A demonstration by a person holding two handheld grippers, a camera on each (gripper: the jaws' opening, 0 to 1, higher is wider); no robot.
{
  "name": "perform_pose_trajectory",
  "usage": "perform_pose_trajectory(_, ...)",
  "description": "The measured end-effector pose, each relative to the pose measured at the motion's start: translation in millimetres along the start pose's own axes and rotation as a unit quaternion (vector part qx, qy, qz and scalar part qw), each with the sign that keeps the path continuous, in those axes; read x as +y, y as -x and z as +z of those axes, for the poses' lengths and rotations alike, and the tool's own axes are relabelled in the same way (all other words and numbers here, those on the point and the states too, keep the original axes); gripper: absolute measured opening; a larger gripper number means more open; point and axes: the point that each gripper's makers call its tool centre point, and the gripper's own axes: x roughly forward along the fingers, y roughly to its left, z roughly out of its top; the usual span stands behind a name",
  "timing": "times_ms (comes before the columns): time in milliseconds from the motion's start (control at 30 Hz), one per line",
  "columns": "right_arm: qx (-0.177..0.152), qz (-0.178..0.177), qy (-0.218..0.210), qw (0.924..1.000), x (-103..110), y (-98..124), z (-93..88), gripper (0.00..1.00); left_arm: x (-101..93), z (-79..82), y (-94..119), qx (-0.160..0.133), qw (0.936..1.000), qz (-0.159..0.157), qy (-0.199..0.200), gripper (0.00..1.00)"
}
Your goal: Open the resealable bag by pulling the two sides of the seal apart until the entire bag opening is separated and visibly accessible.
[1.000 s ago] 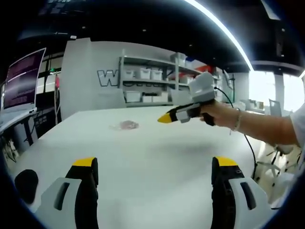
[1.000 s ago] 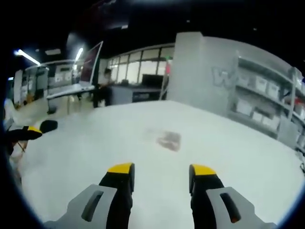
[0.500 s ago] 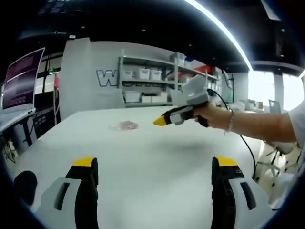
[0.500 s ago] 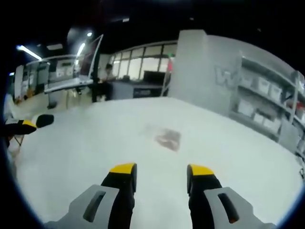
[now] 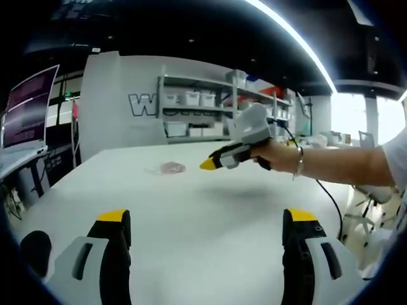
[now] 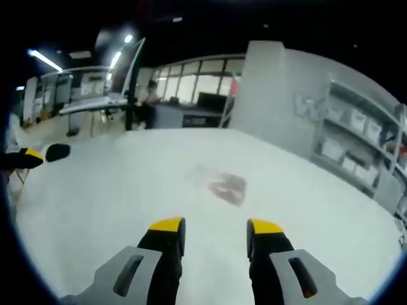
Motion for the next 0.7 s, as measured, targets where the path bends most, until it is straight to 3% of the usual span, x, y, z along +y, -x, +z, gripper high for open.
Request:
perform_pose_trajectory(133,-0.003,-0.001,0.001,1.0000,-10,-7,4.7,0.37,2.0,1.3,-1,-0.001,1.0000,0.001,0.000,0.97)
perform_pose_trajectory(433,-0.012,0.007,0.019,0.9997,-3,-8,11.1,0.35,-0.2,2.7,-3,-0.001,1.0000,-0.005,-0.001,0.98)
perform_pose_trajectory(700,-0.013,0.025,0.037,0.9989,-2,-27,15.3,0.32,1.4,1.5,-2,0.000,1.0000,-0.003,-0.003,0.97)
